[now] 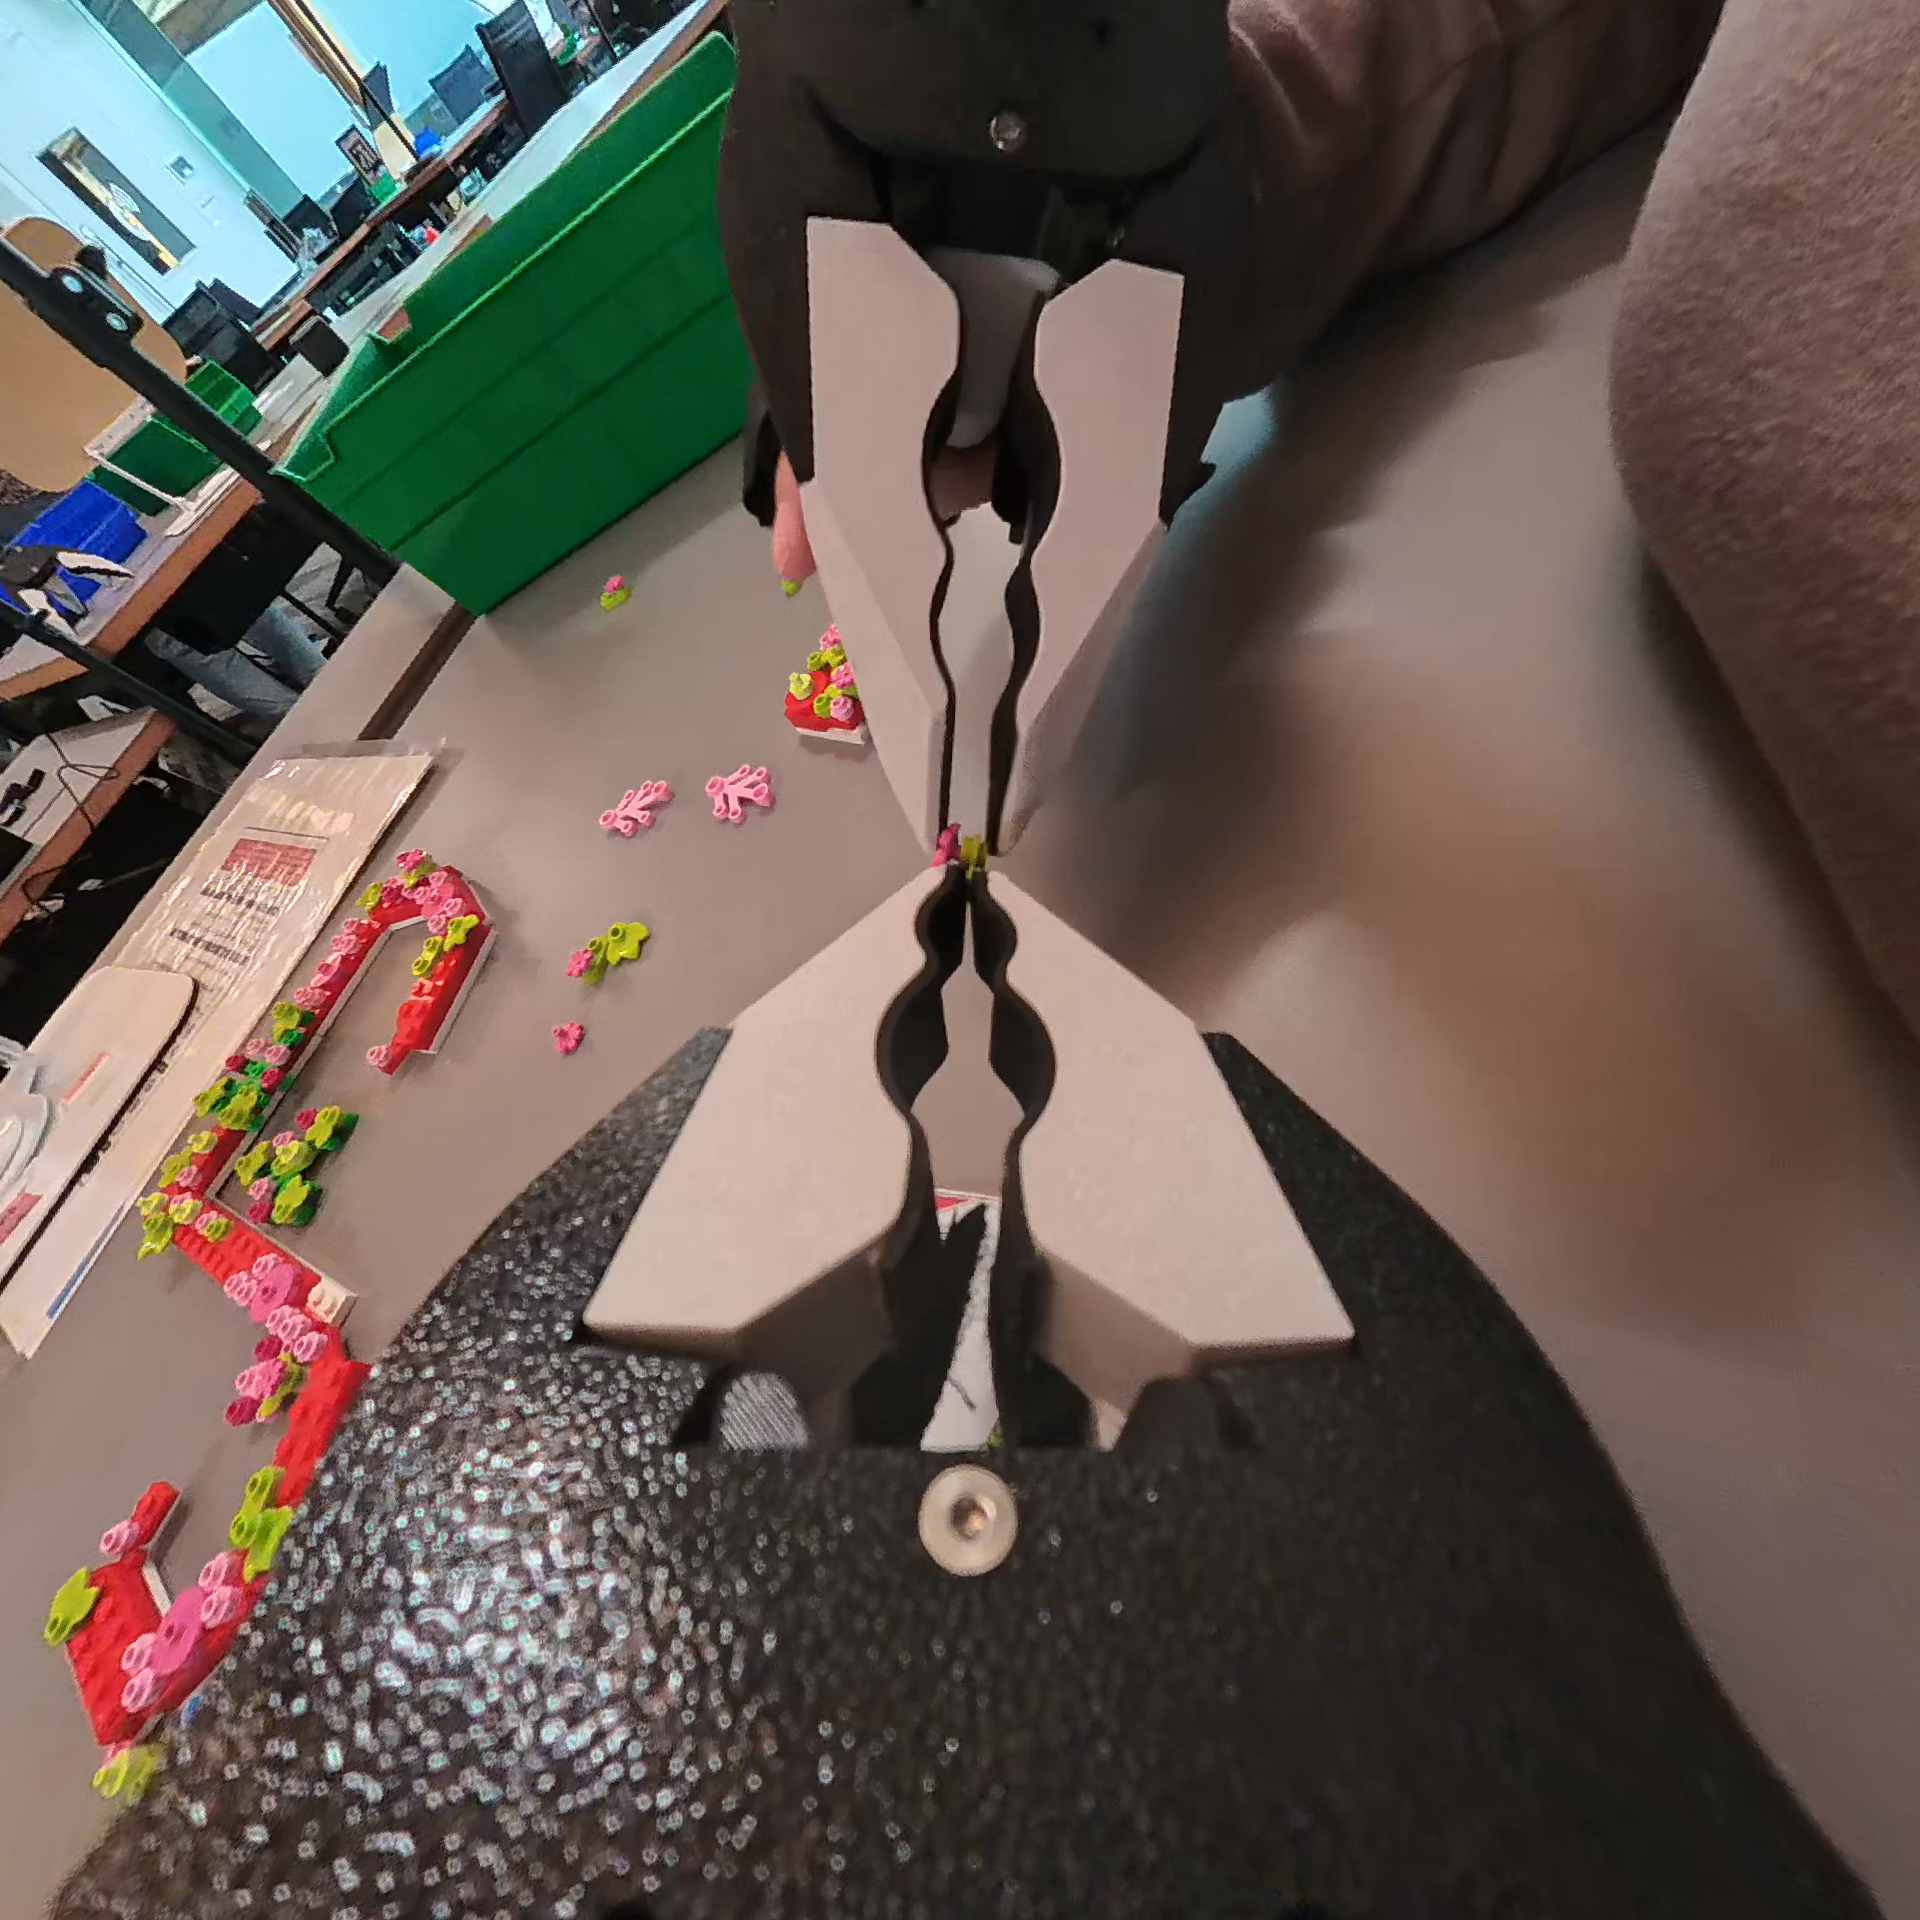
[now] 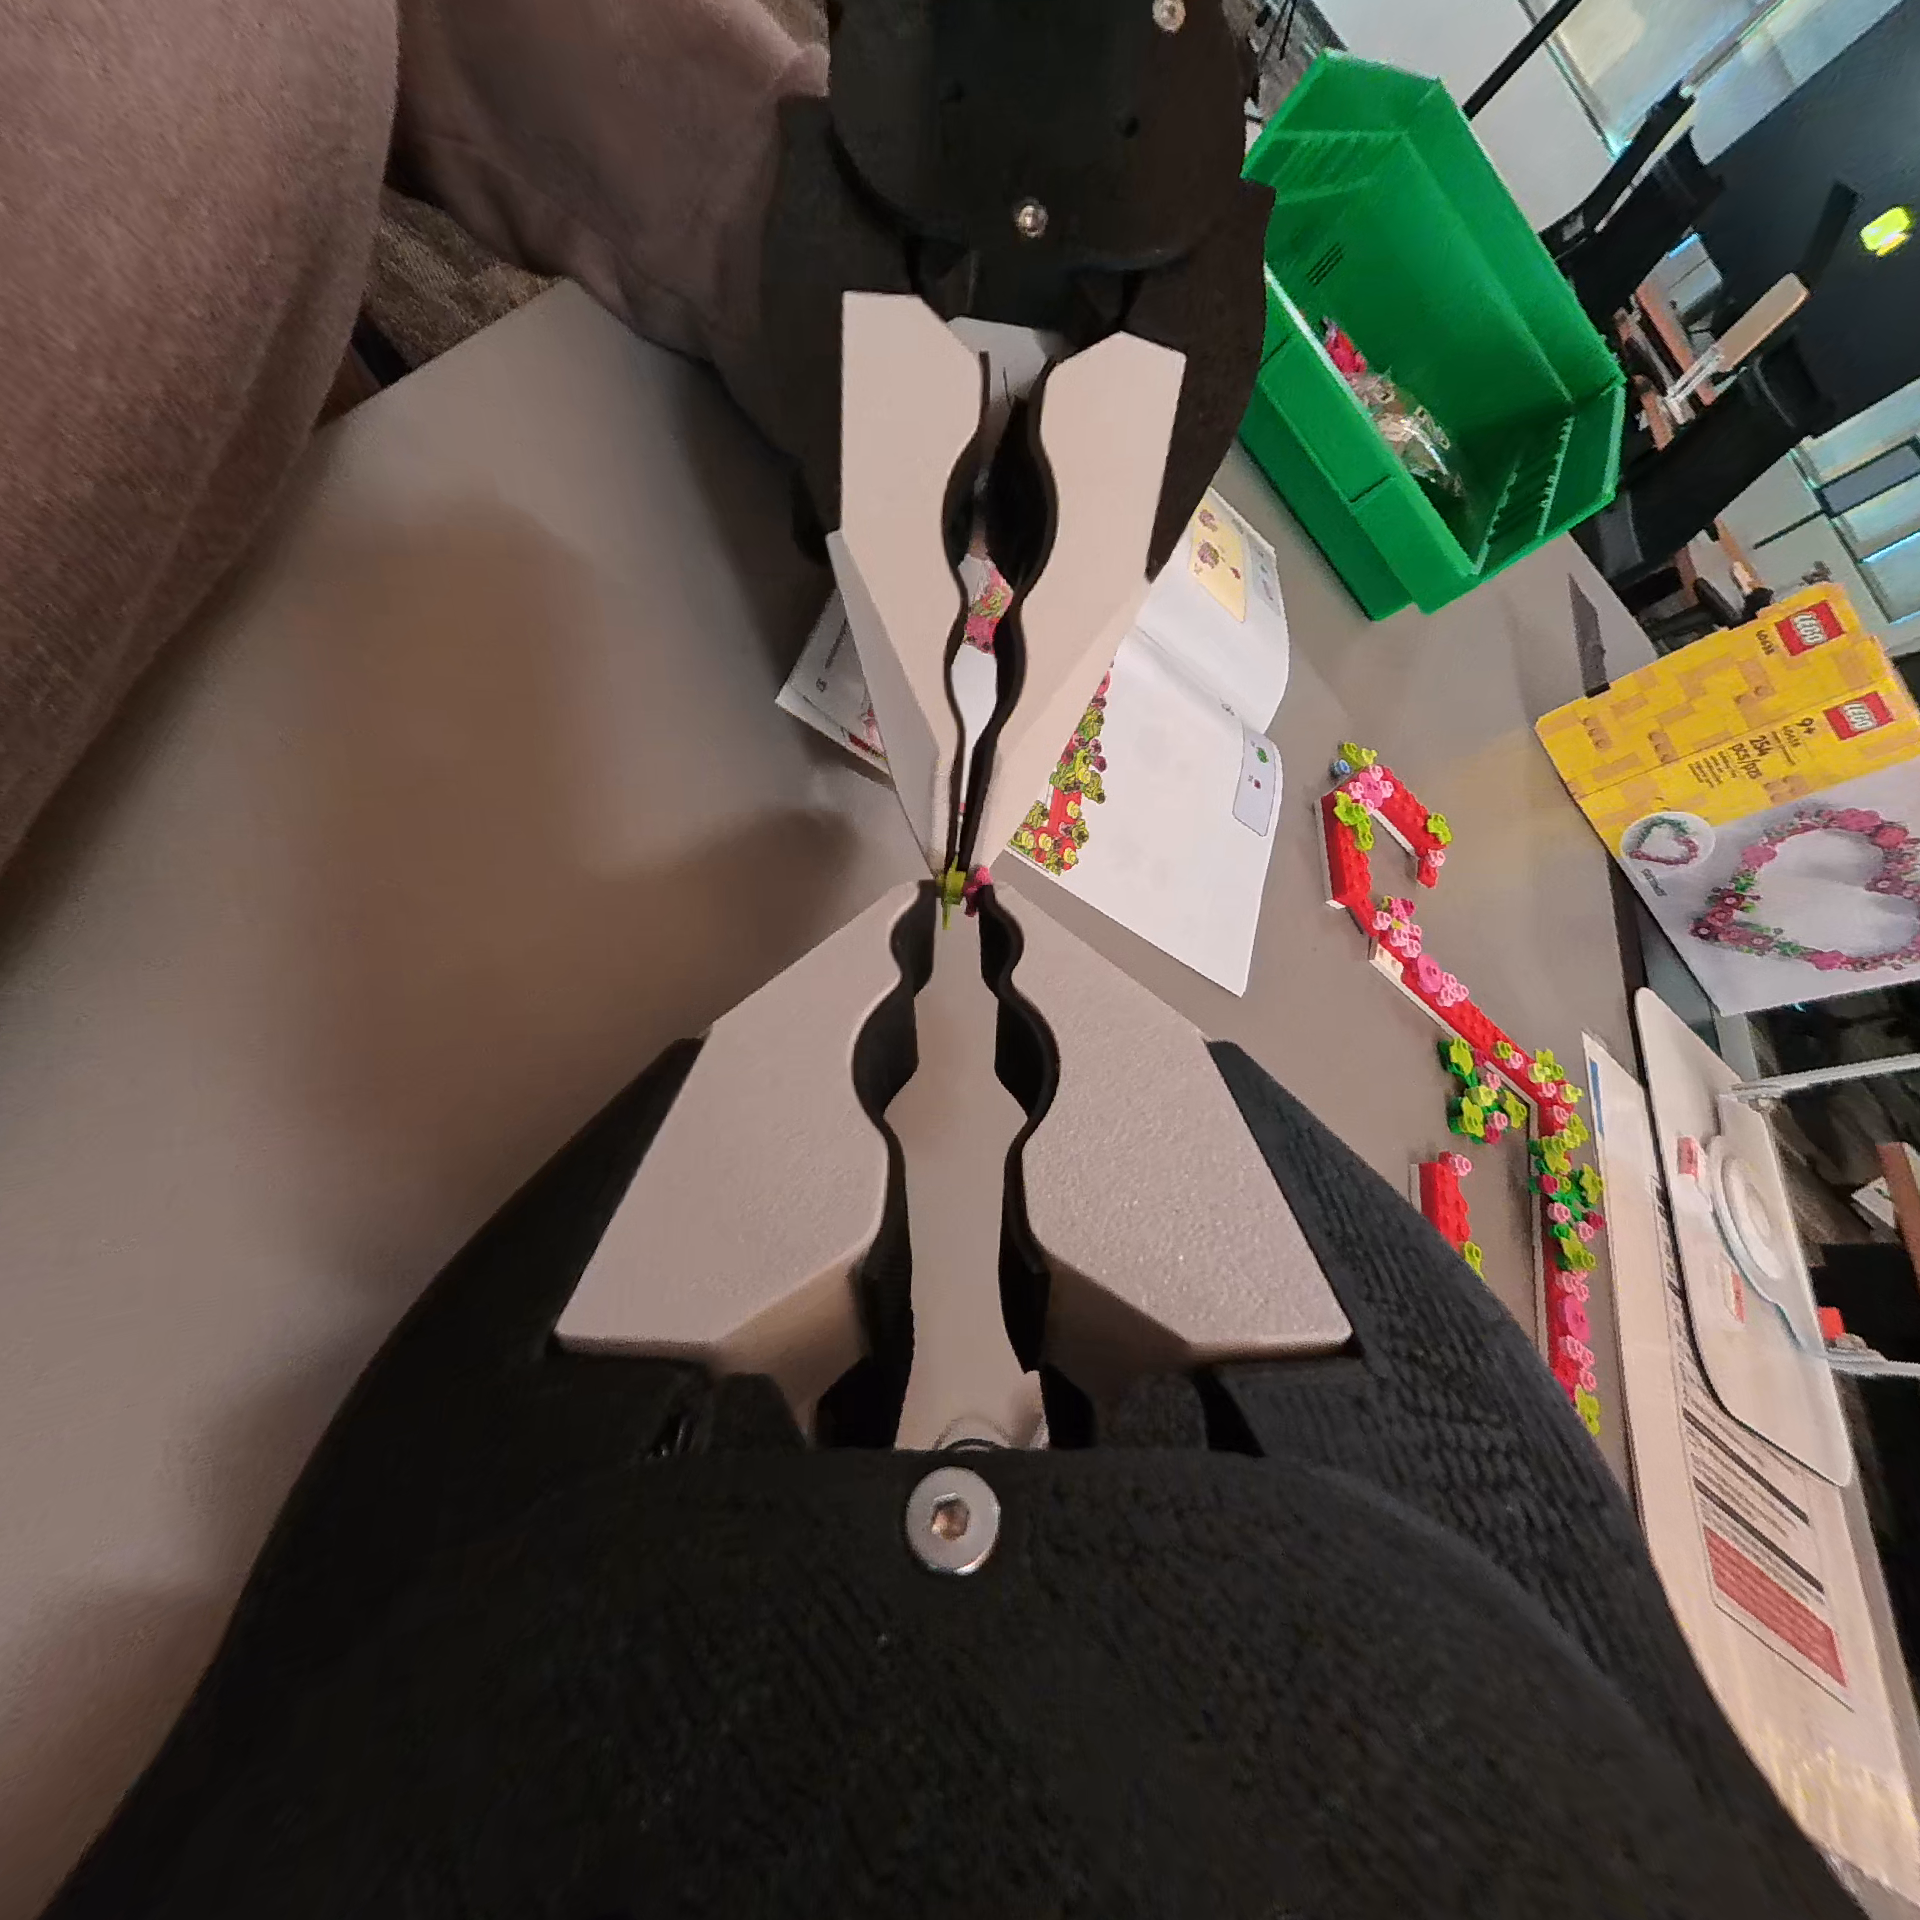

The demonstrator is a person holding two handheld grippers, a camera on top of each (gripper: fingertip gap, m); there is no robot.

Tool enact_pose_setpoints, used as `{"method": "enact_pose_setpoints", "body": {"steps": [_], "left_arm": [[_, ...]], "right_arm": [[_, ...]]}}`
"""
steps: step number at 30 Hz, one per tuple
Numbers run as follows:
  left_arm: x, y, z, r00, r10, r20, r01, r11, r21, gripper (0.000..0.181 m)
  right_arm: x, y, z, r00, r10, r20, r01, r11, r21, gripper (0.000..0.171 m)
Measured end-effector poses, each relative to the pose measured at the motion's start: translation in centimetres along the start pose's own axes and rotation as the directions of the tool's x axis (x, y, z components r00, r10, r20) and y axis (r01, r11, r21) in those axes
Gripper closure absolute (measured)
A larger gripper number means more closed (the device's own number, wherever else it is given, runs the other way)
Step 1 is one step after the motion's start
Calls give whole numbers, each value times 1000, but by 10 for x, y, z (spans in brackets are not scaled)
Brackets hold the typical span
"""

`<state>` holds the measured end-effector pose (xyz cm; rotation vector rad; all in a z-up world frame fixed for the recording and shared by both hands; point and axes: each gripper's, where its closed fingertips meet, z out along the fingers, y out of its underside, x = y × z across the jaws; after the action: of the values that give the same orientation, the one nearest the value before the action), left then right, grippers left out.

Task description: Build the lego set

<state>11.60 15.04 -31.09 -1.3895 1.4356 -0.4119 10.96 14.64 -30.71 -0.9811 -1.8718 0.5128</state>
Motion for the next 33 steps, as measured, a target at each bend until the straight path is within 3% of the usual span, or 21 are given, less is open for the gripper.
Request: {"method": "enact_pose_setpoints", "body": {"steps": [11,26,30,33], "left_arm": [[-1,0,-1,1000,-7,5,7,1000,4,181],[11,-5,2,997,63,-37,-63,998,15,181],[8,-6,1,999,42,-24,-42,999,22,181],[-7,-5,-2,998,-27,50,26,1000,12,181]], "right_arm": [[2,0,1,1000,25,-4,-25,1000,6,166],[-9,-3,-9,884,359,300,-404,909,100,171],[-4,-3,-10,848,422,319,-477,871,116,171],[16,-7,-16,852,458,253,-508,841,187,171]]}}
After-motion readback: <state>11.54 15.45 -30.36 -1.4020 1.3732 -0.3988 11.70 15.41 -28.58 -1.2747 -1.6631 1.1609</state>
